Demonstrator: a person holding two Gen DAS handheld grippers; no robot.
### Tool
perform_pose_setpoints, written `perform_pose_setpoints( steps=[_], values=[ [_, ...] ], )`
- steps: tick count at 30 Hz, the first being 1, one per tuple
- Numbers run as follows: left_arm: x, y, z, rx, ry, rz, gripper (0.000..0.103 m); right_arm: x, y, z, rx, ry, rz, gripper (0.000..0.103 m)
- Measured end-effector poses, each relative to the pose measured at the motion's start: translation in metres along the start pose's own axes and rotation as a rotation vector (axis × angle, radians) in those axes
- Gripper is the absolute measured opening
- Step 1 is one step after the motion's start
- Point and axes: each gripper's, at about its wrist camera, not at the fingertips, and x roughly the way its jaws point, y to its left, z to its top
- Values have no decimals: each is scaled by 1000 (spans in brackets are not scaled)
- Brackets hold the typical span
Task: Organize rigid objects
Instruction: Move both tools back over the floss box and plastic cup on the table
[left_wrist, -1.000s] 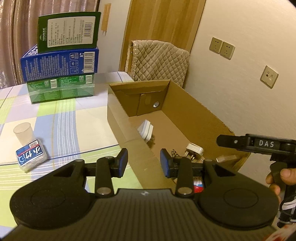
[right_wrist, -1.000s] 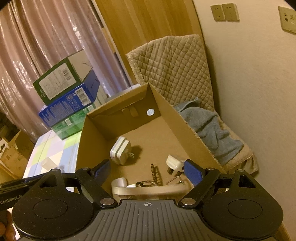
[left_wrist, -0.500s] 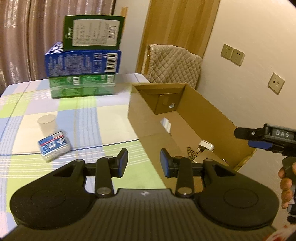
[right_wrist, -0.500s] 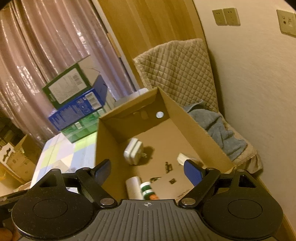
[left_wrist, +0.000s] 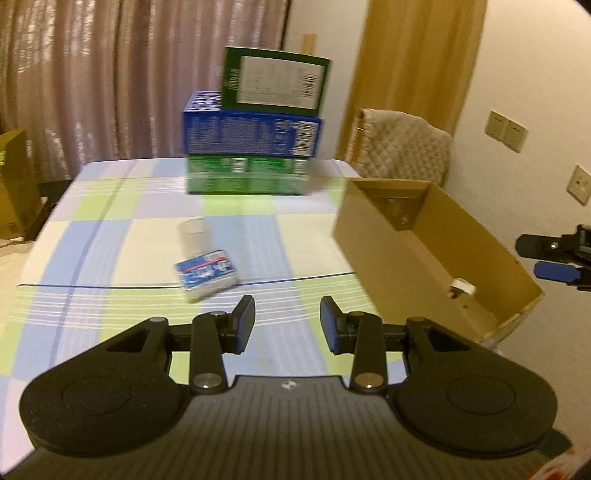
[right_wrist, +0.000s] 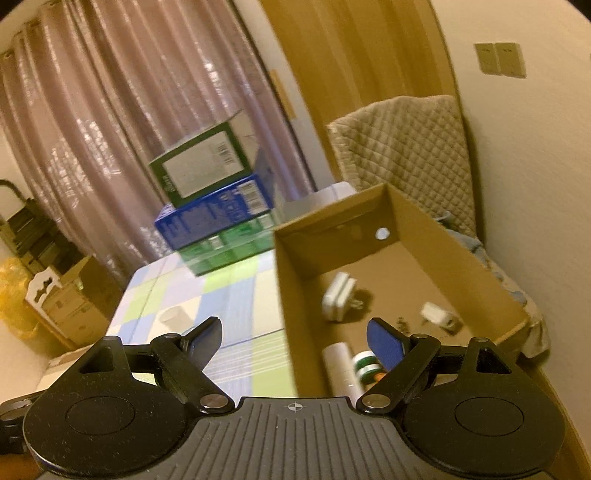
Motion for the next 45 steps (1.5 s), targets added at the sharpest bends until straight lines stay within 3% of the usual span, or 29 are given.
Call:
perform_pose_setpoints(
  steps=[7, 16, 18, 21, 28, 31, 45],
  values=[
    [-18, 41, -7, -32, 3, 78, 37, 8, 39, -11, -50, 24, 52, 83],
    [-27, 74, -9, -52, 5, 138, 61, 31, 77, -25, -114, 67, 95, 83],
    [-27, 79, -10, -53, 7, 143, 62, 38, 84, -28, -129, 78, 101, 83],
    [-23, 88, -9, -55, 5, 152, 73, 48, 96, -32, -160, 91, 107, 83],
    [-1, 115, -11, -60, 16, 191, 86, 83, 124, -43, -242, 108, 123, 84],
    [13, 130, -11, -69, 19, 214, 91, 107, 135, -49, -279, 106, 125, 90],
    [106, 195, -5, -138, -15, 314, 92, 246, 169, -86, -427, 142, 125, 96]
  ],
)
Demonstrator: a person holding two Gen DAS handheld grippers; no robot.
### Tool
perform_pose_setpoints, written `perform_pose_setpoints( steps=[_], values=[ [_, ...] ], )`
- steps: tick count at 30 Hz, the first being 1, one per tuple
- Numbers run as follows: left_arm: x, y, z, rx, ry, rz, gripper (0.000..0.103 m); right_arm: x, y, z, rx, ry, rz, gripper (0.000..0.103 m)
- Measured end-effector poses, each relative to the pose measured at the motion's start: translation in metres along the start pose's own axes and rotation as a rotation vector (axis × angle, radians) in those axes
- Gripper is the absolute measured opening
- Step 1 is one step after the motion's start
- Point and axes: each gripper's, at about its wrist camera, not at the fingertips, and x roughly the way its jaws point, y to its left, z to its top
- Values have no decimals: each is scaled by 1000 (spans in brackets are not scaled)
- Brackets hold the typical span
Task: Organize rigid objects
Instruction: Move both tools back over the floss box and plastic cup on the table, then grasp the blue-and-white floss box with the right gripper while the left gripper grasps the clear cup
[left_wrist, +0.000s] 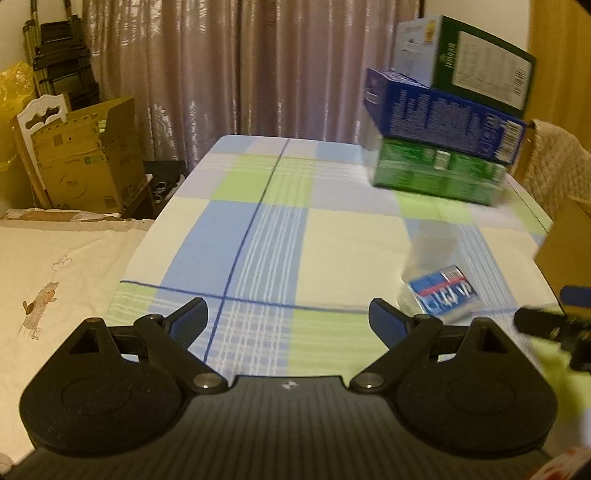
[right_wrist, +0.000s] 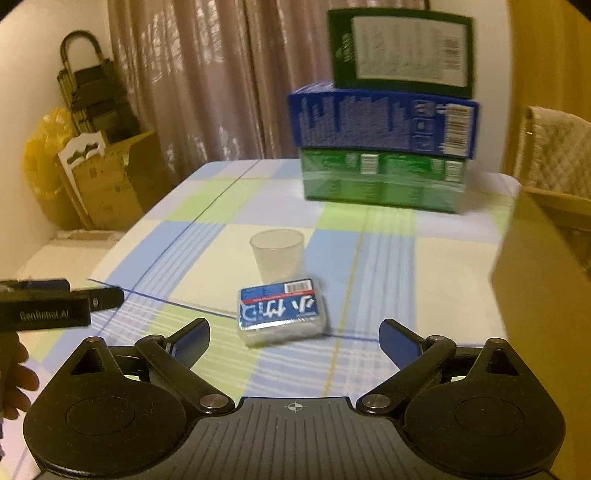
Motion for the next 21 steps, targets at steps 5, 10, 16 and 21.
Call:
perform_pose_setpoints(
  steps=[5, 10, 16, 21],
  values=[
    [29, 9, 3, -43, -17, -43, 92, 49, 12, -5, -69, 18, 0, 96],
    [43, 4, 9, 15, -21, -53, 92, 84, 13, -9, -85, 49, -28, 96],
    [55, 3, 11, 9, -10, -77, 92, 107, 12, -9, -105, 69, -37, 96],
    [54, 3, 12, 0, -4, -81, 92, 116, 12, -8, -108, 71, -12, 95]
  ],
)
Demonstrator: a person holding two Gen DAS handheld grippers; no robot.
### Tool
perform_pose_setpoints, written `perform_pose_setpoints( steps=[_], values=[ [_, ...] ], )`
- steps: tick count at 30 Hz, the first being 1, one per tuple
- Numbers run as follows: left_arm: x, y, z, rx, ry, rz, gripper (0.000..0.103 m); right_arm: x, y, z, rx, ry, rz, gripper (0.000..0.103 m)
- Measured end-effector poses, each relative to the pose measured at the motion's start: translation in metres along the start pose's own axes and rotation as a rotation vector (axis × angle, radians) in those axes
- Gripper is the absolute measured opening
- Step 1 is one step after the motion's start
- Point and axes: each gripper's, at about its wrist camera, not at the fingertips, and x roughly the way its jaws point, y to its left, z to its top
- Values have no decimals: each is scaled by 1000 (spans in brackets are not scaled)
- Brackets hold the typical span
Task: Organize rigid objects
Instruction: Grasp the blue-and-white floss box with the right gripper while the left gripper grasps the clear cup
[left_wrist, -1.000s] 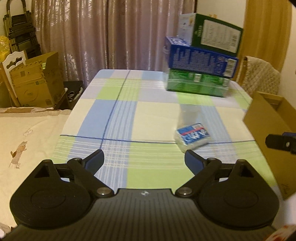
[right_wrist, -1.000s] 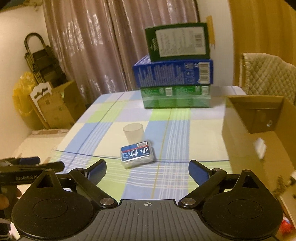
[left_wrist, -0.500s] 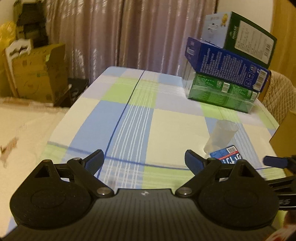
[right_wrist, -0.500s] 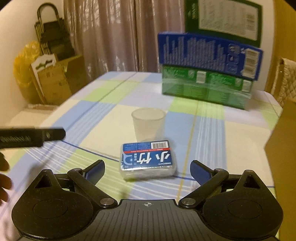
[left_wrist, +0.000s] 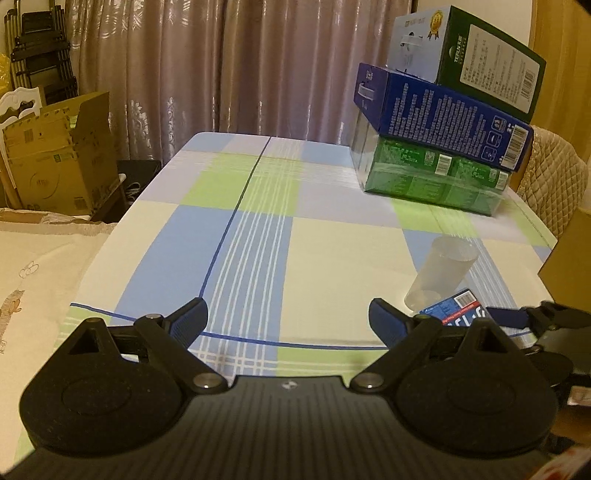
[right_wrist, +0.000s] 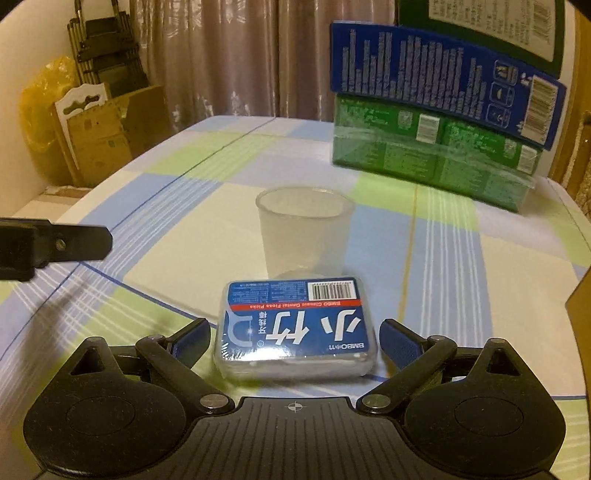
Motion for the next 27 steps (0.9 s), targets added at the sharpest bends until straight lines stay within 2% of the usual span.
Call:
perform_pose_setpoints(
  steps=[2, 6, 10, 18, 21, 23, 27],
  values=[
    [-1, 0, 1, -17, 2, -10, 92, 0, -3, 0, 16, 1, 18, 83],
    [1, -5, 2, 11, 8, -19, 92, -10, -8, 3, 15, -9, 14, 83],
    [5, -18, 1, 75, 18, -48, 92, -31, -23, 10, 27, -22, -34, 83],
    [25, -67, 6, 225, -37, -216, 90, -73, -72, 14, 109, -64, -128, 83],
    [41, -84, 8, 278, -46, -273, 83, -78, -88, 13, 171, -70, -134, 83],
    [52, -93, 9, 312, -40, -282, 75, -79, -94, 14, 180, -71, -138, 83],
    [71, -102, 8, 354, -30, -291, 66, -79, -97, 13, 191, -67, -128, 83]
  ],
)
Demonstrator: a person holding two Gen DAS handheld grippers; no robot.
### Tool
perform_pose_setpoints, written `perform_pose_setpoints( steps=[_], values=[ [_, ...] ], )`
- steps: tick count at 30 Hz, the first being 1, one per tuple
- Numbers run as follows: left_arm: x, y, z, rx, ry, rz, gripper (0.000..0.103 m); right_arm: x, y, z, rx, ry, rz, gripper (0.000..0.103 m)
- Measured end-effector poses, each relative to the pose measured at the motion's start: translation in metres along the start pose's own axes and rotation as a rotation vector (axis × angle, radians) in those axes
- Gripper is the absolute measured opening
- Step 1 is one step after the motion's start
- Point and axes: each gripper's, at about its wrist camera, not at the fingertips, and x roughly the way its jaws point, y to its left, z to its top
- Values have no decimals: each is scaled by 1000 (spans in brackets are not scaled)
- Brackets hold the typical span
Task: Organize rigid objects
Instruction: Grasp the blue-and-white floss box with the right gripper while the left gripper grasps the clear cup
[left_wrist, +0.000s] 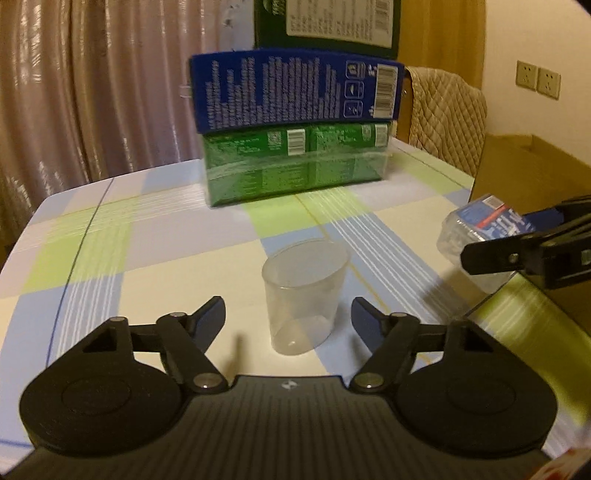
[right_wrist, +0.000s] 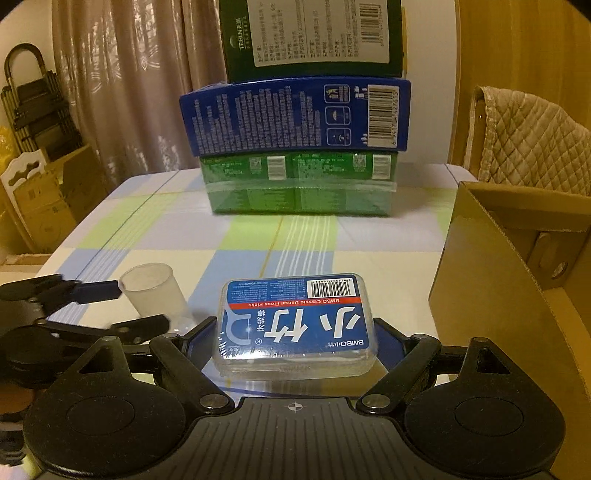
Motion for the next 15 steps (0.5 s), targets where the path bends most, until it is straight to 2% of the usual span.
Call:
perform_pose_setpoints(
  steps=[2, 11, 15],
  values=[
    [6, 2, -1, 5, 3, -9, 58, 1, -1, 0, 3, 1, 5, 83],
    [6, 0, 2, 14, -9, -65, 35, 7, -1, -2, 16, 15, 8, 83],
    [-2, -5, 2, -13, 21, -44, 28, 3, -1, 0, 23, 4, 10, 83]
  ],
)
